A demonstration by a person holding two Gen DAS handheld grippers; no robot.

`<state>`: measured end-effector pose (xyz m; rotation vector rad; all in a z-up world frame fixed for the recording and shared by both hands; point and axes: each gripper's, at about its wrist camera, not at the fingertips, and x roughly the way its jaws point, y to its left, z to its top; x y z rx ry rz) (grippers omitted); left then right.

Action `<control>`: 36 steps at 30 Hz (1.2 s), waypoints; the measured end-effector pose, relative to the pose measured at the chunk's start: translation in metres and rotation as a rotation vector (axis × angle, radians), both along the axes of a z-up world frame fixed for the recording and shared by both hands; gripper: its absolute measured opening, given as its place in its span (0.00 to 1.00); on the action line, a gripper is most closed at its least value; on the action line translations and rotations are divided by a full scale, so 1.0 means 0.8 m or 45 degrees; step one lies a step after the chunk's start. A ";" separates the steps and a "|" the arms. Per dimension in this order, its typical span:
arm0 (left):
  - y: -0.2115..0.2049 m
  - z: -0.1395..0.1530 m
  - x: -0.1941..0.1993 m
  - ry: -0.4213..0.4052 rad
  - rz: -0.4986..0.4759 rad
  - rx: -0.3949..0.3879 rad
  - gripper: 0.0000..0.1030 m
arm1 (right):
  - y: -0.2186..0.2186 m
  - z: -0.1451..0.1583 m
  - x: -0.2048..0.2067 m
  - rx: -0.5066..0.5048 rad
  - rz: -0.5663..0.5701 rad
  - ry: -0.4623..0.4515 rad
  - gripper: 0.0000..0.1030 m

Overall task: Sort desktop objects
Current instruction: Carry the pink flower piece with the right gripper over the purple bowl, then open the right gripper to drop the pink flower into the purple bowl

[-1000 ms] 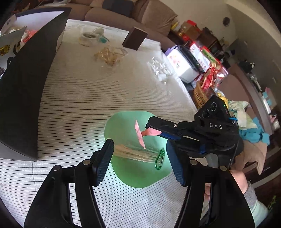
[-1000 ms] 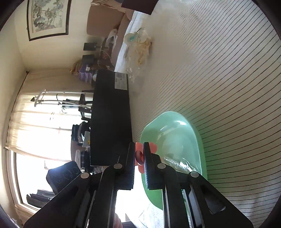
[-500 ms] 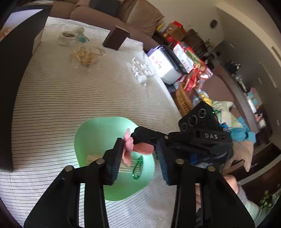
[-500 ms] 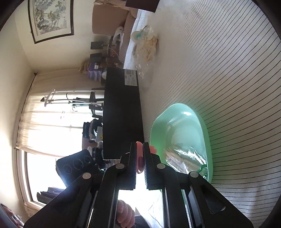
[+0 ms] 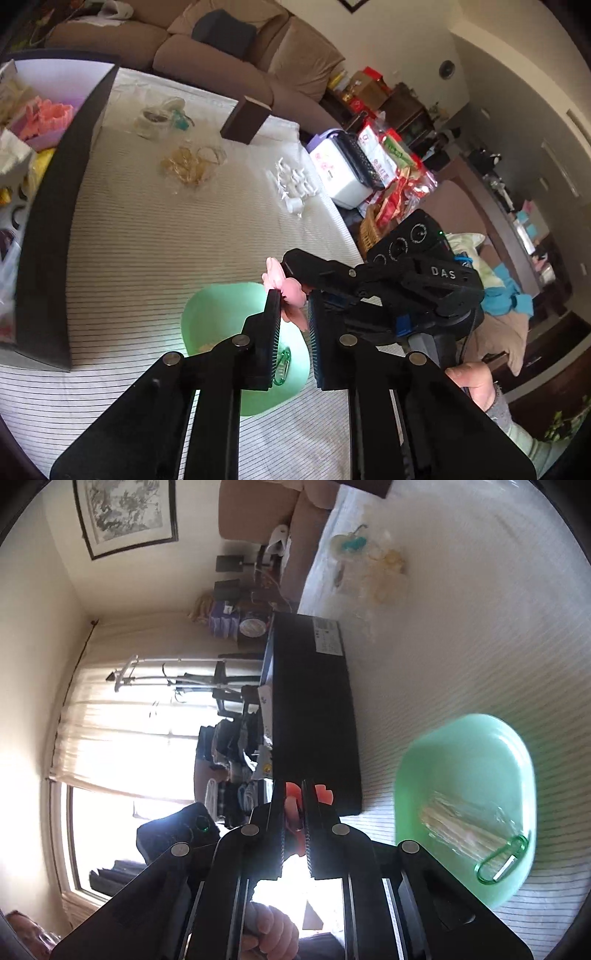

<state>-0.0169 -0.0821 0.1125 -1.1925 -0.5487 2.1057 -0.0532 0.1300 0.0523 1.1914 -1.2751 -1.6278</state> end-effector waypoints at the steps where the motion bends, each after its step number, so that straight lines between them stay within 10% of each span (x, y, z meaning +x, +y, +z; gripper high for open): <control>1: -0.010 0.009 -0.011 -0.016 0.015 -0.003 0.13 | -0.012 0.014 -0.010 0.023 0.025 0.022 0.12; 10: -0.132 0.101 -0.162 -0.070 0.090 -0.102 0.14 | -0.169 0.127 -0.168 0.177 0.181 0.207 0.12; 20: -0.193 0.019 -0.316 -0.297 0.162 -0.190 0.25 | -0.292 0.098 -0.307 0.674 0.243 0.258 0.12; 26: -0.210 -0.018 -0.330 -0.370 0.230 -0.205 0.50 | -0.323 0.076 -0.321 1.021 0.275 0.326 0.12; 36: -0.219 0.018 -0.274 -0.297 0.236 -0.149 0.61 | -0.289 0.116 -0.276 1.048 0.261 0.406 0.13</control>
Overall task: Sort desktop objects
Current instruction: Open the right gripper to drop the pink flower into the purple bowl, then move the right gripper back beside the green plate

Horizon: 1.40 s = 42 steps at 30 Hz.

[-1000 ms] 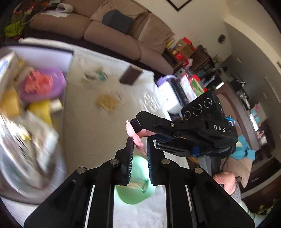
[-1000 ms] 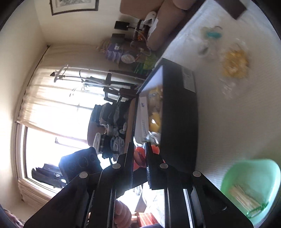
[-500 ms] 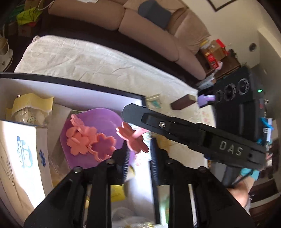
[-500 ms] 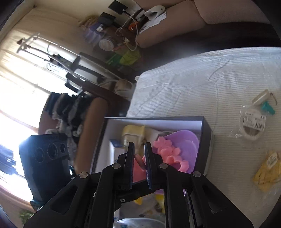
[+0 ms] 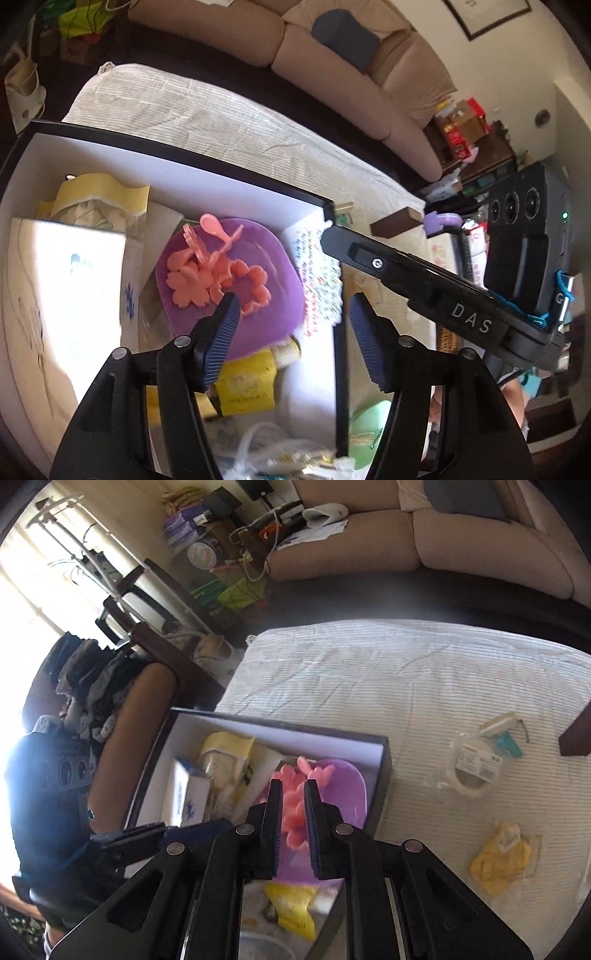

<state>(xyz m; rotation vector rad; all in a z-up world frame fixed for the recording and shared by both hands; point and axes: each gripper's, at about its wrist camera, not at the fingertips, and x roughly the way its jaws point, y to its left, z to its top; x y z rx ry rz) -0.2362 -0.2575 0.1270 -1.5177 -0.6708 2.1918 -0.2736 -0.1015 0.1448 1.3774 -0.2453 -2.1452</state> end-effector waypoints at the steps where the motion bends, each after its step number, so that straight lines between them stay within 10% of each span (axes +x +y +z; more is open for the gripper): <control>1: 0.003 0.009 0.013 0.020 -0.008 0.011 0.63 | 0.008 0.007 0.011 0.002 0.011 0.009 0.18; 7: 0.049 0.064 0.112 0.197 -0.101 0.063 0.72 | 0.099 0.041 0.120 0.009 0.093 0.105 0.68; 13: 0.140 0.058 0.208 0.229 -0.266 0.102 0.72 | 0.227 0.019 0.233 0.086 -0.006 0.139 0.71; 20: 0.224 -0.046 0.270 0.001 -0.288 0.115 0.72 | 0.308 -0.061 0.309 0.084 -0.152 0.048 0.72; 28: 0.262 -0.102 0.283 -0.002 -0.215 -0.044 0.72 | 0.348 -0.143 0.323 0.022 -0.271 -0.068 0.72; 42: 0.250 -0.091 0.275 0.110 -0.213 -0.147 0.72 | 0.338 -0.140 0.309 0.066 -0.196 -0.019 0.72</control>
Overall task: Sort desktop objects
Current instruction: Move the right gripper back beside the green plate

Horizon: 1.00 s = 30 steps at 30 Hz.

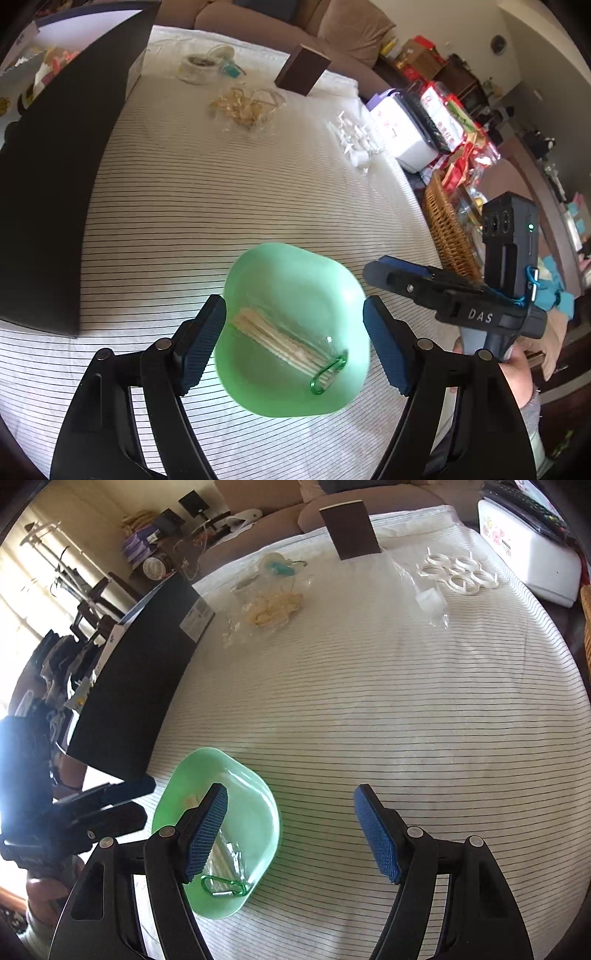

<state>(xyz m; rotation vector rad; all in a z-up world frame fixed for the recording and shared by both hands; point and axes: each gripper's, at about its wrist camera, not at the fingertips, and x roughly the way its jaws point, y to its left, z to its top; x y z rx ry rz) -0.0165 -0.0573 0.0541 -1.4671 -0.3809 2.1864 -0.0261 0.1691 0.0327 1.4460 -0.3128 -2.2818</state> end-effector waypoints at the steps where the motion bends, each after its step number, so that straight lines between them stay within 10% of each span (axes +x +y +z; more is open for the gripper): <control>1: -0.001 -0.003 0.000 -0.012 0.006 -0.035 0.72 | -0.002 -0.004 0.001 0.006 0.013 -0.012 0.72; 8: -0.001 -0.024 0.013 -0.054 -0.035 -0.192 0.68 | -0.015 -0.022 0.008 0.056 0.066 -0.069 0.70; 17: -0.011 -0.035 0.021 -0.082 -0.047 -0.281 0.21 | -0.014 -0.022 0.027 0.042 0.092 -0.119 0.43; 30: 0.018 -0.035 0.032 -0.093 -0.105 -0.184 0.20 | -0.018 -0.025 0.009 0.035 0.054 -0.059 0.37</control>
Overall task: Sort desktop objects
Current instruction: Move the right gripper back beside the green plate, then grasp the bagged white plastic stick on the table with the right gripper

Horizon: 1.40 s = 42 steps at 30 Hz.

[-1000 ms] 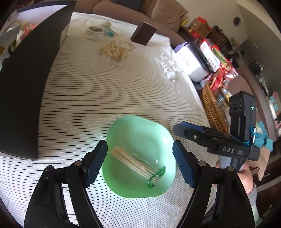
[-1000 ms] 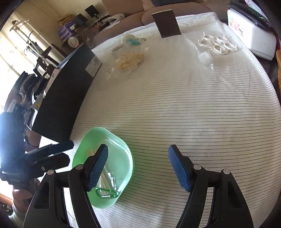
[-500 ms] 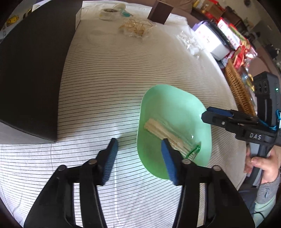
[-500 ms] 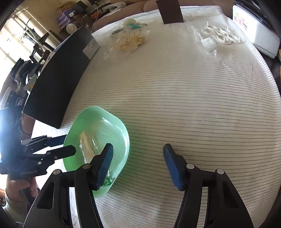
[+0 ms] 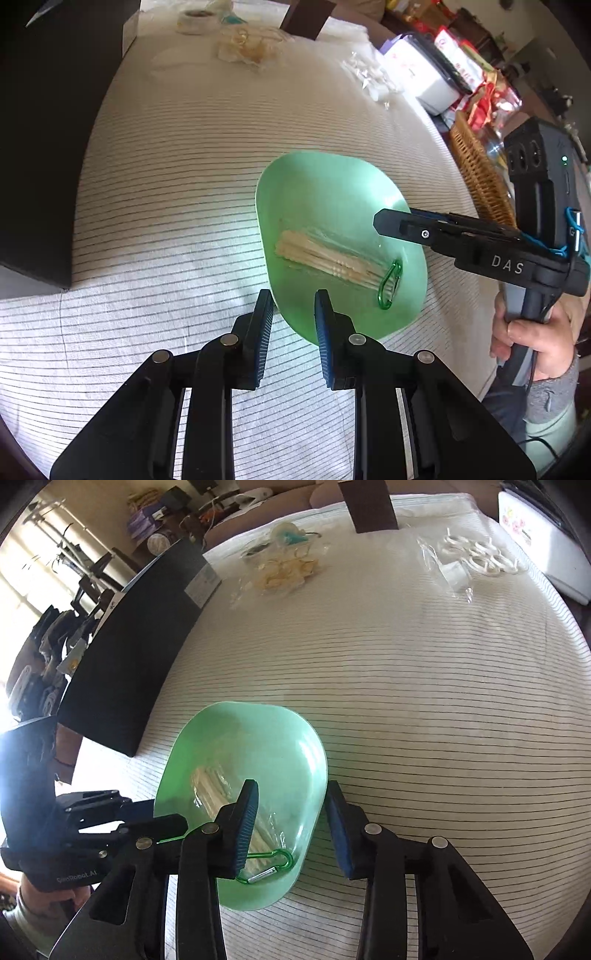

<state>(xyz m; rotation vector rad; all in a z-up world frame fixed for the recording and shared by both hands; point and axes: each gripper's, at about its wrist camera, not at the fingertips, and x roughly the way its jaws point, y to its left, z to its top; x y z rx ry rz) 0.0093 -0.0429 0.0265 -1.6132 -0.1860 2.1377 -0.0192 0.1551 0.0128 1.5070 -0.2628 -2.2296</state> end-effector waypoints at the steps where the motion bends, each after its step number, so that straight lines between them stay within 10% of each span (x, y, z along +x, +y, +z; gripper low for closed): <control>1: 0.000 0.001 -0.001 0.011 0.008 -0.016 0.20 | 0.000 0.001 0.000 0.018 -0.004 0.008 0.37; 12: -0.044 0.027 -0.022 0.077 0.152 0.270 0.59 | 0.029 0.038 -0.010 -0.054 -0.143 0.165 0.52; 29: -0.031 0.021 -0.029 0.045 0.119 0.285 0.61 | 0.080 0.031 -0.023 -0.219 -0.333 0.108 0.53; 42: -0.012 0.017 -0.031 0.048 0.093 0.245 0.61 | 0.131 0.043 -0.166 0.113 -0.461 0.304 0.66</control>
